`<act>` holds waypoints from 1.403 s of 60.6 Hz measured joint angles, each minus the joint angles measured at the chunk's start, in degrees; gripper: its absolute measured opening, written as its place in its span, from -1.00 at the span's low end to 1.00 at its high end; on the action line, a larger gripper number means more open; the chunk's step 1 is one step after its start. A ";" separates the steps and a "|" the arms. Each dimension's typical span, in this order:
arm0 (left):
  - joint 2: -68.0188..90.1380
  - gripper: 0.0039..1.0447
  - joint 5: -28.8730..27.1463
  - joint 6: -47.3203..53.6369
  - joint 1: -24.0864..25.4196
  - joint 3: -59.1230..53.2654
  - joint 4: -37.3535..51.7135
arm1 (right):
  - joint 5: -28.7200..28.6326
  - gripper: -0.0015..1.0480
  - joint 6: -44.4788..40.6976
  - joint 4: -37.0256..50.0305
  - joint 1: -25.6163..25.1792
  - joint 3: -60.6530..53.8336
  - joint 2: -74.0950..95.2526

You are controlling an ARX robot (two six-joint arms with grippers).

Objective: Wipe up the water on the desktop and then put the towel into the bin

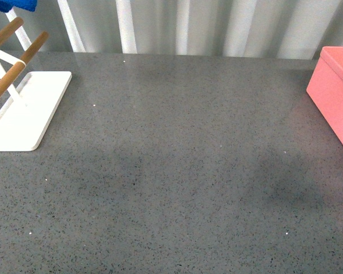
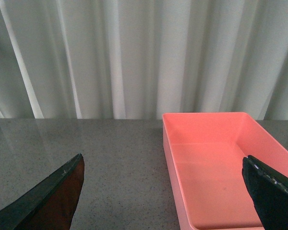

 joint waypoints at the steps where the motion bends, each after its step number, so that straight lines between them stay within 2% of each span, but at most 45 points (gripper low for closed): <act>1: -0.28 -0.94 0.33 -0.72 -0.63 -0.50 0.31 | 0.00 0.86 0.00 0.00 0.02 0.00 0.02; 22: -1.92 -0.94 3.04 -11.52 -11.69 -9.64 7.63 | 0.00 0.86 0.00 0.00 0.02 0.00 0.00; 31: -1.38 -0.94 4.68 -13.81 -13.49 -11.67 9.62 | 0.00 0.86 0.00 -0.09 -0.02 0.02 0.09; 33: -1.38 -0.94 4.83 -14.21 -13.66 -11.91 10.05 | -3.10 0.86 -1.53 -1.95 -1.14 0.57 1.18; 34: -1.38 -0.94 4.90 -14.38 -13.68 -12.37 10.40 | -7.52 0.86 -3.63 -4.90 -2.34 1.75 2.51; 38: -1.44 -0.94 4.90 -14.82 -13.94 -13.57 11.08 | -17.16 0.86 -9.18 -6.34 -6.19 3.67 9.42; 40: -1.49 -0.94 5.16 -15.23 -14.14 -14.34 11.39 | -21.97 0.86 -11.54 -3.58 -8.50 4.68 14.43; 43: -1.55 -0.94 5.33 -15.45 -14.43 -15.04 11.85 | -25.92 0.86 -12.74 0.50 -10.62 6.19 19.65; 48: -1.68 -0.94 5.84 -15.65 -14.62 -16.41 12.90 | -33.22 0.86 -12.28 12.85 -14.64 11.78 33.09; 54: -2.51 -0.94 7.74 -15.82 -14.56 -17.79 14.88 | -36.63 0.86 -8.66 24.09 -15.56 19.19 47.87; 62: -4.04 -0.94 9.68 -16.33 -14.45 -20.06 16.96 | -37.88 0.86 -1.09 32.24 -12.92 26.69 63.89; 67: -4.94 -0.94 10.43 -17.20 -14.27 -21.51 17.42 | -38.47 0.86 3.58 36.52 -9.25 29.29 71.69; 85: -6.21 -0.94 11.08 -21.00 -15.54 -22.01 18.03 | -36.61 0.86 11.78 44.30 3.82 33.77 84.21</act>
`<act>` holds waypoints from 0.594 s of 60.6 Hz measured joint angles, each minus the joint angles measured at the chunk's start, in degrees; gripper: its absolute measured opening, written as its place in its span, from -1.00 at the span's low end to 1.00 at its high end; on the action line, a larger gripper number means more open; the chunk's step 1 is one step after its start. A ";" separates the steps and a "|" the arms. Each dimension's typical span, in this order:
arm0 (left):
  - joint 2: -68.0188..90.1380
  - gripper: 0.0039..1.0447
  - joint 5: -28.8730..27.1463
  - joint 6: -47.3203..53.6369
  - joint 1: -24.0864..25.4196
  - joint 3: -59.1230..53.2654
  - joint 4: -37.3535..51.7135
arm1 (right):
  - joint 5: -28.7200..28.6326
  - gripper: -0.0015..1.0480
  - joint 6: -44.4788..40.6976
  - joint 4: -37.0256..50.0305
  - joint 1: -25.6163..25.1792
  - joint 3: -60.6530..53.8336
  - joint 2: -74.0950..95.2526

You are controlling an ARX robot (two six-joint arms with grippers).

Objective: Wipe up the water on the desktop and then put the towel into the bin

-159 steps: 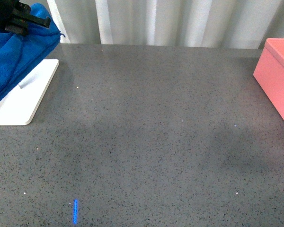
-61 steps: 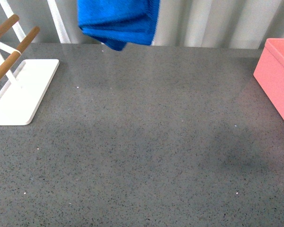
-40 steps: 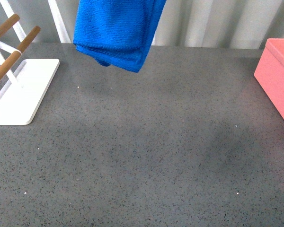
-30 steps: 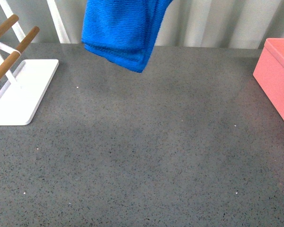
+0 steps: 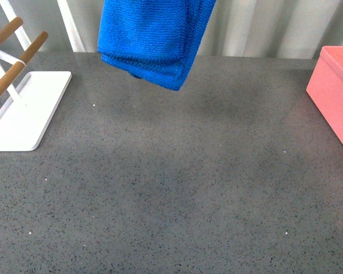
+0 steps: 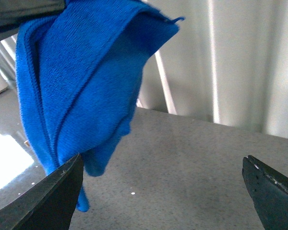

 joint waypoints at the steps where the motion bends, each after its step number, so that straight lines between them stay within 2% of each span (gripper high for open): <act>1: -0.02 -0.94 -0.02 -0.22 -0.13 0.00 0.02 | 0.20 0.86 0.11 0.09 0.37 0.20 0.37; 7: -0.17 -0.94 0.70 -2.36 -1.51 0.00 0.35 | 0.83 0.86 1.09 1.66 3.67 2.56 4.48; 30: -0.39 -0.94 1.07 -7.30 -5.14 0.00 1.49 | 1.70 0.86 1.09 3.13 8.46 11.26 11.17; 36: -0.37 -0.94 1.07 -7.78 -5.35 0.00 1.49 | 2.47 0.62 1.16 3.17 9.16 11.87 11.43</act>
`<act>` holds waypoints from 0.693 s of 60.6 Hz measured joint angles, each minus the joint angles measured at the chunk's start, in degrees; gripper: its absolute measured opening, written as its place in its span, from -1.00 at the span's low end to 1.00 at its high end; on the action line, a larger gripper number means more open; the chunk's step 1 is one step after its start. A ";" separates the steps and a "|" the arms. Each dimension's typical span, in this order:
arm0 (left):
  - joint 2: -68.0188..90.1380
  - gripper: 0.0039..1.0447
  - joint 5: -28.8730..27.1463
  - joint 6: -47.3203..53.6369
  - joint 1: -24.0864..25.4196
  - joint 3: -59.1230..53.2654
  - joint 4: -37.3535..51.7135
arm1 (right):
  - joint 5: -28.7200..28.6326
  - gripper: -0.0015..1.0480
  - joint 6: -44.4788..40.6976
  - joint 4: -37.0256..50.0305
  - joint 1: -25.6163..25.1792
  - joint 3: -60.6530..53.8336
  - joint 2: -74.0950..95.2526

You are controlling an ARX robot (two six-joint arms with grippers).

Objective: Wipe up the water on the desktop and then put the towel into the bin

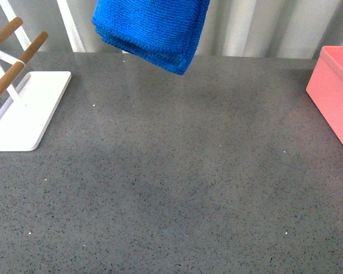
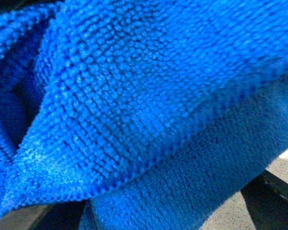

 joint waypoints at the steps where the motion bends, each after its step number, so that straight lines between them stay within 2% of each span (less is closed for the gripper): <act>1: 0.02 -0.94 0.02 -0.09 0.00 0.02 -0.02 | 0.11 0.56 0.02 0.13 0.11 0.09 0.07; 24: 0.61 -0.94 0.46 -0.98 0.20 0.63 -0.07 | 1.05 -0.50 1.14 1.81 1.14 0.74 0.94; 29: 0.79 -0.94 0.46 -1.03 0.55 0.70 -0.13 | 1.14 -0.78 1.31 1.84 1.14 0.94 0.94; 34: 1.03 -0.94 0.44 -1.03 0.98 1.01 -0.44 | 1.18 -0.90 1.38 1.84 1.11 0.96 0.94; 42: 1.57 -0.94 0.39 -1.11 1.79 1.42 -0.57 | 1.20 -0.90 1.38 1.66 0.76 0.96 0.81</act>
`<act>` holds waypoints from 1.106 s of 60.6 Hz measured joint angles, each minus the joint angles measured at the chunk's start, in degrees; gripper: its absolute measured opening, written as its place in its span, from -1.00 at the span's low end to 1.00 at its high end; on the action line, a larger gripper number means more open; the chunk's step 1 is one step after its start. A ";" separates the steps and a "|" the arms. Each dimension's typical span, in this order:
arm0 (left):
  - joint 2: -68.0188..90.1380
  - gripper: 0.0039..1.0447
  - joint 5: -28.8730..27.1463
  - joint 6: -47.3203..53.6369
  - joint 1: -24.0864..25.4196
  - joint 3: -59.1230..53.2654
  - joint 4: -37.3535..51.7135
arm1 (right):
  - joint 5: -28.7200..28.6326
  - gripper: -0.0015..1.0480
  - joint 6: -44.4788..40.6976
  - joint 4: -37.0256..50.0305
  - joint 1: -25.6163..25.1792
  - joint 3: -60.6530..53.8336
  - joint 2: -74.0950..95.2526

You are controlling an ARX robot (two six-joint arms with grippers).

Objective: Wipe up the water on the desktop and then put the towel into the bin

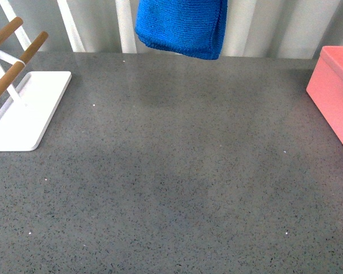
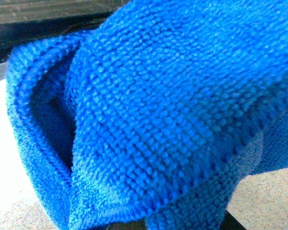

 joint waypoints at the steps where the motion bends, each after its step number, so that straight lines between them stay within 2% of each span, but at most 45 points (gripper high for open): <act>1: 0.02 -0.94 0.00 -0.07 0.13 0.00 -0.02 | 0.02 -0.90 -0.02 -0.17 -0.11 0.00 -0.07; 16: 0.50 -0.94 -0.04 -0.07 1.44 0.02 -0.35 | 0.44 -0.90 -0.02 -1.07 -1.97 0.00 -2.47; 23: 0.63 -0.60 -0.98 0.24 2.58 -0.02 -0.50 | 0.44 -0.90 0.00 -1.33 -2.97 -0.04 -3.93; 32: 0.63 -0.15 -1.77 0.35 6.34 -0.74 -0.52 | 0.46 -0.90 0.02 -2.64 -5.14 -0.24 -6.12; 46: 0.17 0.58 -1.33 2.51 16.39 -5.99 -0.04 | 3.32 -0.90 -1.01 -9.25 -9.20 -0.94 -9.46; 51: -1.95 0.85 0.74 4.98 20.31 -11.19 0.28 | 4.72 -0.90 -2.16 -12.22 -11.21 -2.32 -10.38; 53: -2.69 0.90 1.42 6.08 21.20 -12.76 0.28 | 5.09 -0.90 -2.36 -12.59 -11.74 -2.78 -10.45; 57: -5.92 0.87 3.45 8.74 23.67 -17.77 -0.50 | 5.86 -0.90 -3.04 -13.40 -13.27 -4.26 -10.54; 63: -15.58 0.87 12.15 13.20 28.83 -28.33 -4.59 | 6.08 -0.90 -3.48 -13.73 -15.67 -7.21 -10.58; 67: -21.24 0.87 15.45 15.52 31.74 -33.11 -7.37 | 5.97 -0.90 -3.48 -13.25 -16.39 -8.52 -10.58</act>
